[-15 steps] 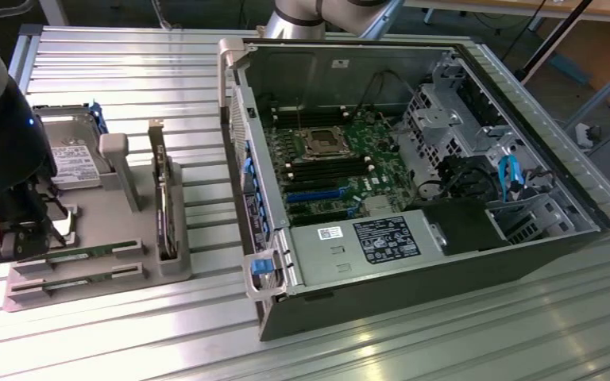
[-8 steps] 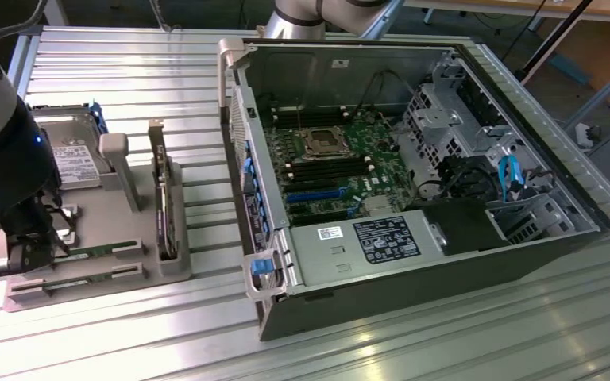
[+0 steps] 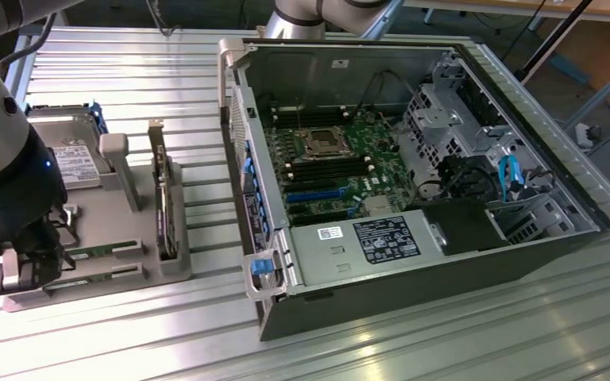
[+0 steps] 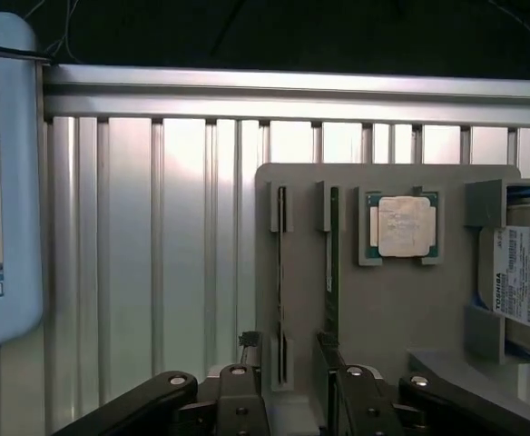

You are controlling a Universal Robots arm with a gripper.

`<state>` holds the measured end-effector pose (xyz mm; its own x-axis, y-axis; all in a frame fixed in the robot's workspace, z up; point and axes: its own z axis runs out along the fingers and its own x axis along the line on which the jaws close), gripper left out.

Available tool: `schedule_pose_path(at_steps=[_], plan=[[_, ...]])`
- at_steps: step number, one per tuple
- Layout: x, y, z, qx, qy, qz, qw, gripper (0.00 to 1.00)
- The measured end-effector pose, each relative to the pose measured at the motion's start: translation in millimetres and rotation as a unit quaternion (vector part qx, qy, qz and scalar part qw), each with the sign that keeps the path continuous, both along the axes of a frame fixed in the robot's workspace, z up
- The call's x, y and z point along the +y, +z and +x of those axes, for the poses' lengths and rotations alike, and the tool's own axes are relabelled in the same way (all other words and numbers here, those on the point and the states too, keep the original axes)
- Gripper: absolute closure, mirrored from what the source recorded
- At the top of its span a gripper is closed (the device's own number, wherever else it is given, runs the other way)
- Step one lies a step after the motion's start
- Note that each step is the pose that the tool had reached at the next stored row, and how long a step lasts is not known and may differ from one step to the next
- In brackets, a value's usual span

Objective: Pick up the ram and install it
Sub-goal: 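Pick up the ram and move it above insertion slot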

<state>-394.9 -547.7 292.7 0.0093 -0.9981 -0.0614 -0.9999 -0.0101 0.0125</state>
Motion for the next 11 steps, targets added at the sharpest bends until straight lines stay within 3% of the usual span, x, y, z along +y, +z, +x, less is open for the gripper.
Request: schedule_pose_path(at_steps=[11], plan=[[-4.9, -31.7, -0.1, 0.0, 0.0, 0.0, 1.0, 0.64]])
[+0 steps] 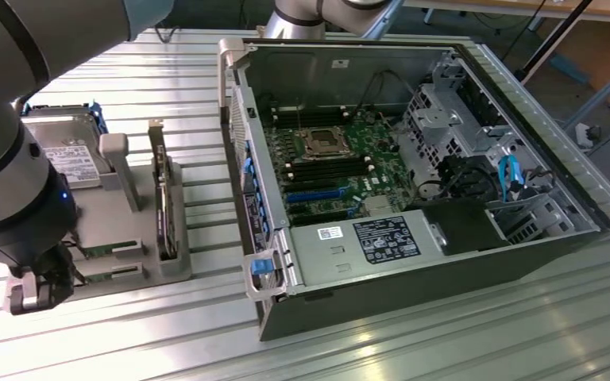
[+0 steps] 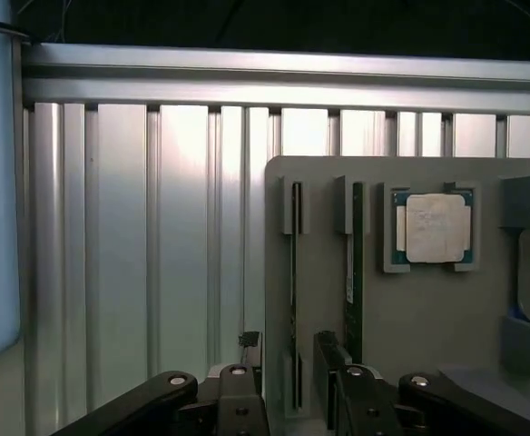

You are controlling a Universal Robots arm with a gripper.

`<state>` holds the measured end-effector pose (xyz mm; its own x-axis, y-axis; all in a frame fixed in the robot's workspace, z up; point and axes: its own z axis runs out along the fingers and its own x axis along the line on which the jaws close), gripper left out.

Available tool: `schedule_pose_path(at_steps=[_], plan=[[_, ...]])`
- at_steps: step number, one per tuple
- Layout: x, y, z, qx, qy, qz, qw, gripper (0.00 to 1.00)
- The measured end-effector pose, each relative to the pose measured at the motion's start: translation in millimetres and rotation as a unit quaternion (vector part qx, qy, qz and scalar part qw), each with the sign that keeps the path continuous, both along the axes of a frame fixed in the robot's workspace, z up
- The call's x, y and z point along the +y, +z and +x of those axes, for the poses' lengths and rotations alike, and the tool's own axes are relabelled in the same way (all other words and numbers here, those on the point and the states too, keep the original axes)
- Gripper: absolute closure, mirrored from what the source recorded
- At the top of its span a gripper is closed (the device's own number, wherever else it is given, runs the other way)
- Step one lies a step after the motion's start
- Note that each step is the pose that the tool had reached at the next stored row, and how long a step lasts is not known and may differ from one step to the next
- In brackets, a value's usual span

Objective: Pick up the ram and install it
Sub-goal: 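Pick up the ram and move it above insertion slot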

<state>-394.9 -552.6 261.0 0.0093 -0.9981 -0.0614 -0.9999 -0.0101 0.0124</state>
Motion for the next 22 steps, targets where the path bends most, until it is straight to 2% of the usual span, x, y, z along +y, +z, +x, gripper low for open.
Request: schedule_pose_path(at_steps=[5, 15, 17, 20, 22], plan=[[-2.8, -14.1, 0.0, 0.0001, 0.0, -0.0001, 1.0, 0.64], [-3.8, -33.0, -0.1, 0.0, 0.0, 0.0, 1.0, 0.64], [-3.8, -39.9, -0.2, 0.0, 0.0, 0.0, 1.0, 0.64], [-3.8, -40.6, -0.3, 0.0001, 0.0, 0.0001, 1.0, 0.64], [-3.7, -41.1, -0.3, 0.0, 0.013, 0.0002, 0.9999, 0.64]])
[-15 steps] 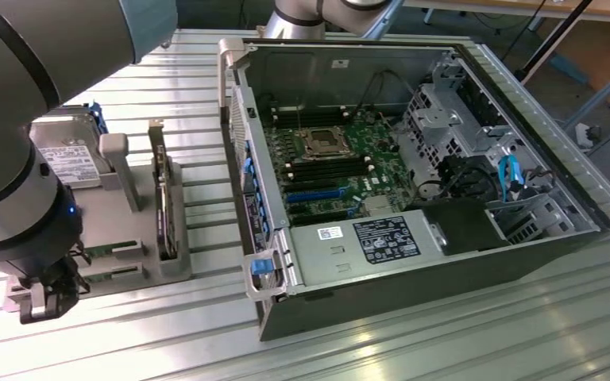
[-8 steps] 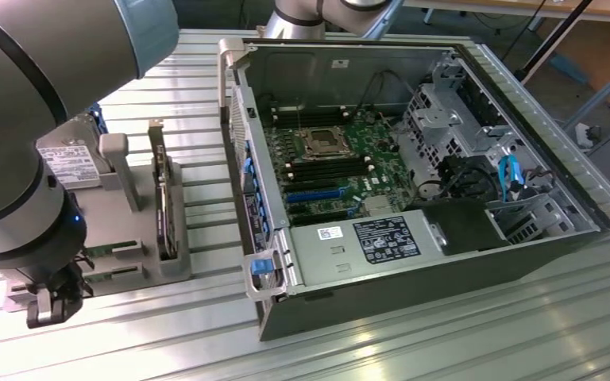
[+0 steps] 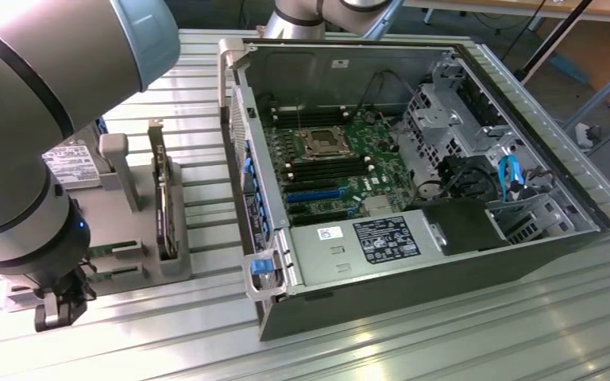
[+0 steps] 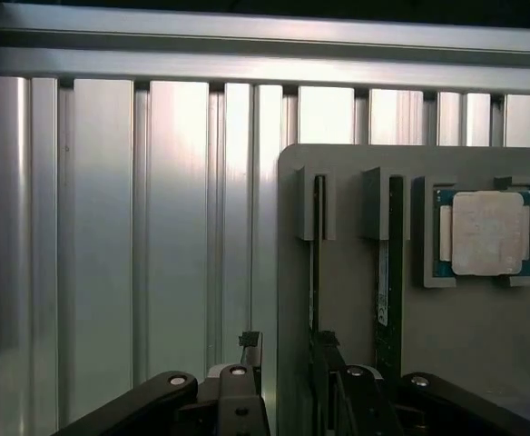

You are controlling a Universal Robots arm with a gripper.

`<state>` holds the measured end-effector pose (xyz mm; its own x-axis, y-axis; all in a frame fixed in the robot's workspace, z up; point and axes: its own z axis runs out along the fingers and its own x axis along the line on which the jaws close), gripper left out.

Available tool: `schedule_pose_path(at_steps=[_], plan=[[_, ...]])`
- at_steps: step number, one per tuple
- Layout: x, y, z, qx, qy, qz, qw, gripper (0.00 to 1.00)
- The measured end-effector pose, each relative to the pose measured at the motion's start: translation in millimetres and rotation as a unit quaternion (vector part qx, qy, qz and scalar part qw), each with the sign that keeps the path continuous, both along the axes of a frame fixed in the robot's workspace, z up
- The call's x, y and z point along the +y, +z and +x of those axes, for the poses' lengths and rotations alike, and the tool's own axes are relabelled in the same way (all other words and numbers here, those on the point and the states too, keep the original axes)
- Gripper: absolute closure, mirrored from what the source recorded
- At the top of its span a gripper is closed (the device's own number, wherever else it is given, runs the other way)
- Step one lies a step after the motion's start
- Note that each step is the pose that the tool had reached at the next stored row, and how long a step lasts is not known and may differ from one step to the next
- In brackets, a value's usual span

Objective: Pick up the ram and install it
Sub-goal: 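Pick up the ram and move it above insertion slot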

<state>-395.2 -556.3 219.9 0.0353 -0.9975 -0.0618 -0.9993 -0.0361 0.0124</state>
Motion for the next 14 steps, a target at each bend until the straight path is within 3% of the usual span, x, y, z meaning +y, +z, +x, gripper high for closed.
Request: schedule_pose_path(at_steps=[1, 3, 6, 10, 14], plan=[[0.0, -0.2, 0.0, 0.0, 0.015, -0.0001, 0.9999, 0.64], [0.4, -0.5, 0.1, 0.0, 0.021, 0.0, 0.9998, 0.64], [7.1, -1.2, 0.0, 0.0, 0.021, 0.0, 0.9998, 0.64], [11.7, -1.9, 0.0, 0.0001, 0.021, 0.0004, 0.9998, 0.64], [12.0, -2.5, 0.1, 0.0001, 0.021, 0.0004, 0.9998, 0.64]])
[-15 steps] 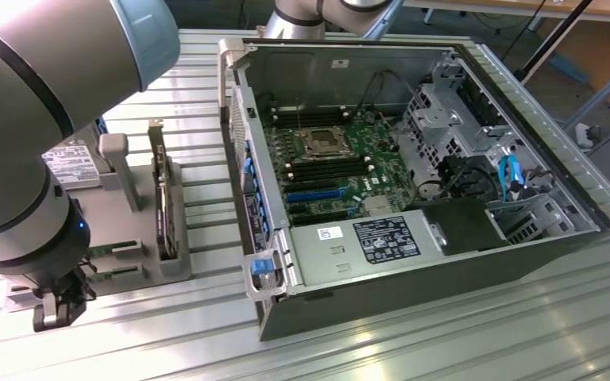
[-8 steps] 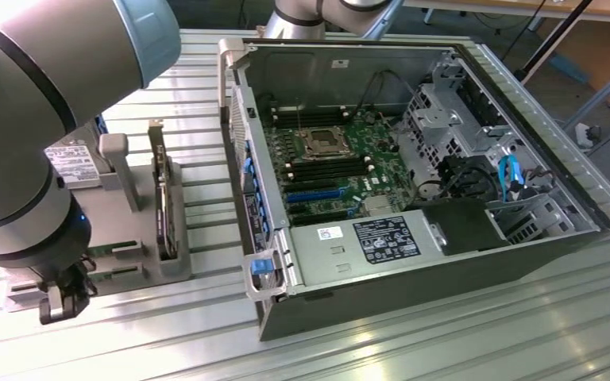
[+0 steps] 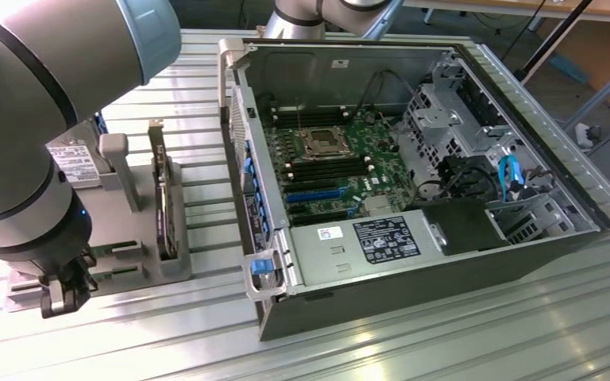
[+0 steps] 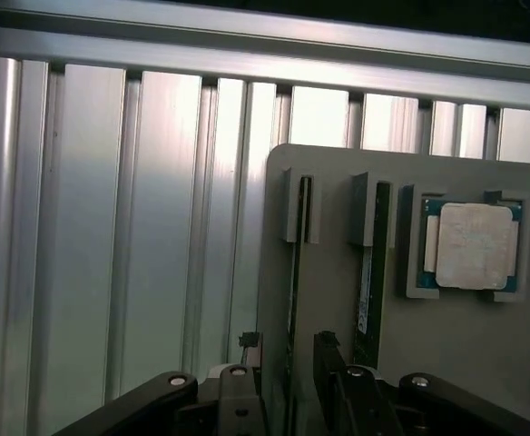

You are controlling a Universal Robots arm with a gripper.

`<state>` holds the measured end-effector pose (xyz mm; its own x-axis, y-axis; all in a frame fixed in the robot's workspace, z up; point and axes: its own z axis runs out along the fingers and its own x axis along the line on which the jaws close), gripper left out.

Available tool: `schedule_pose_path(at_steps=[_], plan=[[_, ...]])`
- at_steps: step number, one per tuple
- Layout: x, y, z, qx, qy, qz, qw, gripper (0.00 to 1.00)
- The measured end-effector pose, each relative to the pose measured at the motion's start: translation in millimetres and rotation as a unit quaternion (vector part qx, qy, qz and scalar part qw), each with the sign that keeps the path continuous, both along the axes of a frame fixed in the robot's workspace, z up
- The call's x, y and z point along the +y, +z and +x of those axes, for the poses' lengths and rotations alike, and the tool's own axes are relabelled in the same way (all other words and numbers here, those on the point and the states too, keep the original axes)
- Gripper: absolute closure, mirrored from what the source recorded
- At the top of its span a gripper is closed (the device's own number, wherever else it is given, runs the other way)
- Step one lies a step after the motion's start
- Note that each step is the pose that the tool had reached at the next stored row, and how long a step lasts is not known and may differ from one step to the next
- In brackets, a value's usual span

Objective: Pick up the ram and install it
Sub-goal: 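Pick up the ram and move it above insertion slot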

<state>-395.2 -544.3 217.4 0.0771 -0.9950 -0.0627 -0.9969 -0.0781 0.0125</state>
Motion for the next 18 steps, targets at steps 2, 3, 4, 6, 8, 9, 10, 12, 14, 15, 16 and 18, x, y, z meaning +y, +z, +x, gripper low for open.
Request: schedule_pose_path(at_steps=[2, 3, 4, 6, 8, 9, 10, 12, 14, 15, 16, 18], plan=[[0.0, -2.6, 0.0, 0.0, 0.0, 0.0002, 1.0, 0.64], [0.0, -4.9, -0.1, 0.0, 0.0, 0.0005, 1.0, 0.64], [0.1, -6.3, -0.1, 0.0, 0.0, 0.0009, 1.0, 0.64], [0.0, -7.4, 0.0, 0.0, 0.0, 0.0013, 1.0, 0.64], [0.0, -8.3, -0.8, -0.0001, 0.0, 0.0015, 1.0, 0.64], [0.1, -8.9, -1.9, 0.0, 0.0, 0.0016, 1.0, 0.64], [0.1, -9.6, -3.0, 0.0, 0.0, 0.0016, 1.0, 0.64], [0.5, -10.3, -3.6, 0.0, 0.0, 0.0016, 1.0, 0.64], [1.3, -10.3, -3.7, 0.0, 0.0, 0.0016, 1.0, 0.64], [2.3, -10.8, -3.7, -0.0001, 0.0, 0.0018, 1.0, 0.64], [2.6, -10.7, -3.8, 0.0, 0.0, 0.0018, 1.0, 0.64], [2.6, -10.8, -3.8, 0.0, 0.0, 0.0018, 1.0, 0.64]])
